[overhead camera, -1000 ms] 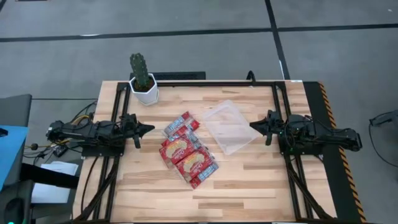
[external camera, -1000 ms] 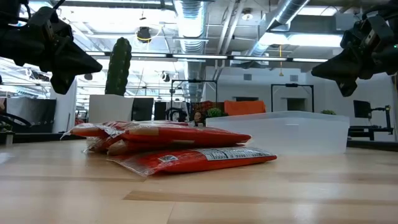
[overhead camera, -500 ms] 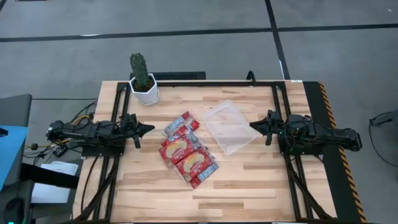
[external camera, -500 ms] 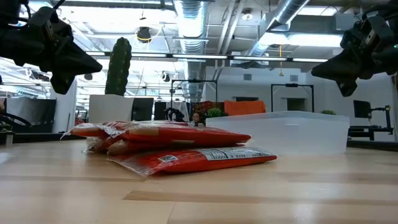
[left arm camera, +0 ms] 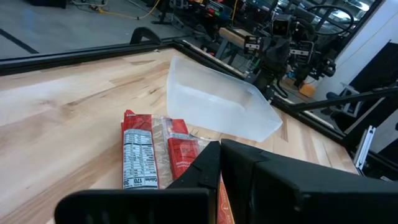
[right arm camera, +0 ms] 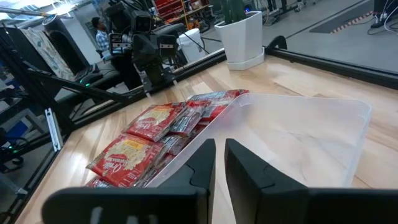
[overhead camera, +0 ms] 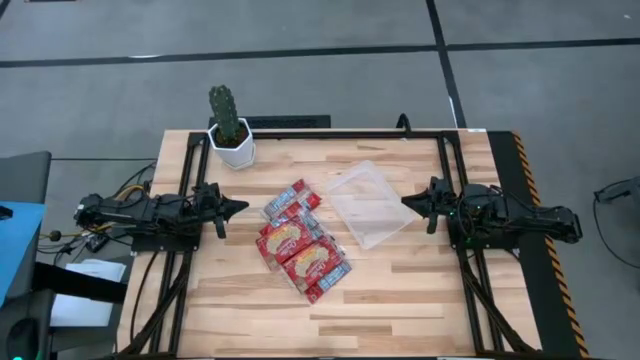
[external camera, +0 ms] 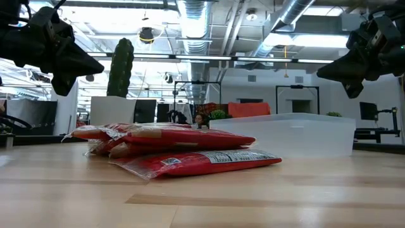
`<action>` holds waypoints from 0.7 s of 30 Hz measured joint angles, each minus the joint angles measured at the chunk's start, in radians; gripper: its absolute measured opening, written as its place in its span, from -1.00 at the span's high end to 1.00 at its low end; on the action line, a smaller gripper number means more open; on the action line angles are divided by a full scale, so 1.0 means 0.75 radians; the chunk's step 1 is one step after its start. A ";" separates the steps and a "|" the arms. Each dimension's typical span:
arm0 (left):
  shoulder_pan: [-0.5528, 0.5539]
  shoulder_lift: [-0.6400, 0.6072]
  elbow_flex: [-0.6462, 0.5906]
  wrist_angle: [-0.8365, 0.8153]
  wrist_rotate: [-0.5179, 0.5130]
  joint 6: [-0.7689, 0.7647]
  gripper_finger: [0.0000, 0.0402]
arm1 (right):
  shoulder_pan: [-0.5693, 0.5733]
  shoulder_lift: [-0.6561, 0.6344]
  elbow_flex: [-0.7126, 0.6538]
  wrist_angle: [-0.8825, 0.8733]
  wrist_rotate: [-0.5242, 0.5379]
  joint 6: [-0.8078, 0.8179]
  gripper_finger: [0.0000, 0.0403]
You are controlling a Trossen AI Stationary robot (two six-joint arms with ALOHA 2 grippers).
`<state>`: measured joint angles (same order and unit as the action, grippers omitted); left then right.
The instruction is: Sort popcorn bags into baskets
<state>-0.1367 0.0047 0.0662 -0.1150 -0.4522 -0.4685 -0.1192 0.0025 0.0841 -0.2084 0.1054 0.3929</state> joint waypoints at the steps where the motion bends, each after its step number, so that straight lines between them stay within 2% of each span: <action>1: 0.000 0.000 -0.001 0.009 -0.002 -0.005 1.00 | 0.000 0.000 0.000 0.000 0.000 0.000 0.69; 5: 0.000 0.000 -0.002 0.015 -0.003 -0.047 1.00 | 0.000 0.000 0.000 0.000 0.000 0.000 0.69; 9: 0.000 0.000 -0.004 0.028 -0.004 -0.221 1.00 | 0.000 0.000 0.000 0.000 0.001 -0.031 0.69; 14: 0.000 0.000 -0.004 0.029 -0.053 -0.393 1.00 | 0.000 0.000 -0.001 0.004 0.005 -0.351 0.69; 18: 0.000 0.000 -0.003 0.060 -0.159 -0.549 1.00 | -0.002 0.000 -0.001 0.004 0.007 -0.654 0.69; 21: 0.001 0.003 -0.003 0.056 -0.259 -0.643 1.00 | -0.001 0.000 -0.003 0.023 0.006 -0.748 0.69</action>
<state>-0.1363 0.0067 0.0639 -0.0728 -0.6465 -0.9506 -0.1203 0.0025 0.0822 -0.1911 0.1097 -0.1685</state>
